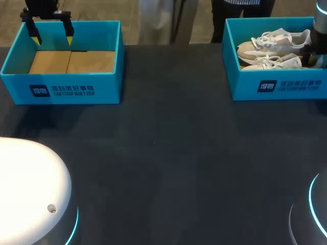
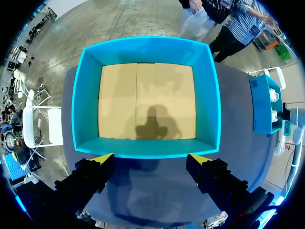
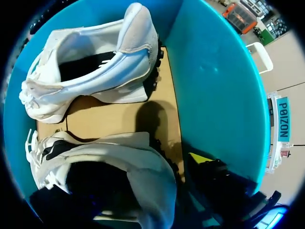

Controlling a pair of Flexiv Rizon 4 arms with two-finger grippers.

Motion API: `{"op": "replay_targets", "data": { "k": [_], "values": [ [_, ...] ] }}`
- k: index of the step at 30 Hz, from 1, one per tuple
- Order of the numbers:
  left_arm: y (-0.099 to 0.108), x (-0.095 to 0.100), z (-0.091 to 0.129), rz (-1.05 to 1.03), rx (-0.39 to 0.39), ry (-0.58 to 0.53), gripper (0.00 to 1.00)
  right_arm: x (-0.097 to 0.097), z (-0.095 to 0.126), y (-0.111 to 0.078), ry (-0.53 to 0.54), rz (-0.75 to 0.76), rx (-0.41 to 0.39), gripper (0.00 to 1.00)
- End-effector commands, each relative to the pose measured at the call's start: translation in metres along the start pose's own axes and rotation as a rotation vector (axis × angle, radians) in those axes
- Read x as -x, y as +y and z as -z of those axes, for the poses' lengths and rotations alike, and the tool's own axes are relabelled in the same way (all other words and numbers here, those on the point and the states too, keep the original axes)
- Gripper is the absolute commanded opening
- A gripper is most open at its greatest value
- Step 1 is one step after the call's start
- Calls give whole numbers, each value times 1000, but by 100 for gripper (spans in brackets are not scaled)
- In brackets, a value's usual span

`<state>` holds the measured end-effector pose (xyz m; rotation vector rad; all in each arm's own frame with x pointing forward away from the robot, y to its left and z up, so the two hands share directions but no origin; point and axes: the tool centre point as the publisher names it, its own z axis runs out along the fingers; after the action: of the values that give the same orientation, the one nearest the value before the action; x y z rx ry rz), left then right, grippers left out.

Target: Take the shoe out of the shoebox, open the shoe tongue, remove and reinsert the insole, then place the shoe into the shoebox

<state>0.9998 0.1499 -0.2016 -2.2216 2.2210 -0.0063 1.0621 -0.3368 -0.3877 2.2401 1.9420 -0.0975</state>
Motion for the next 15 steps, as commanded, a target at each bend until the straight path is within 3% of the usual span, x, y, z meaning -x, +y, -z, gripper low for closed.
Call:
{"op": "replay_targets", "data": {
  "k": [1,7,8,9,15],
  "values": [
    [0,0,1,0,1,-1,100,-1,-5,6,-8,0,-14,47],
    [0,0,1,0,1,-1,100,1,-7,2,-25,-9,-28,27],
    [0,0,1,0,1,-1,100,1,-9,2,-29,-9,-31,21],
    [0,0,1,0,1,-1,100,1,-10,1,-32,-11,-34,3],
    [0,0,1,0,1,-1,100,3,-7,-1,-46,-16,-38,0]
  ]
}}
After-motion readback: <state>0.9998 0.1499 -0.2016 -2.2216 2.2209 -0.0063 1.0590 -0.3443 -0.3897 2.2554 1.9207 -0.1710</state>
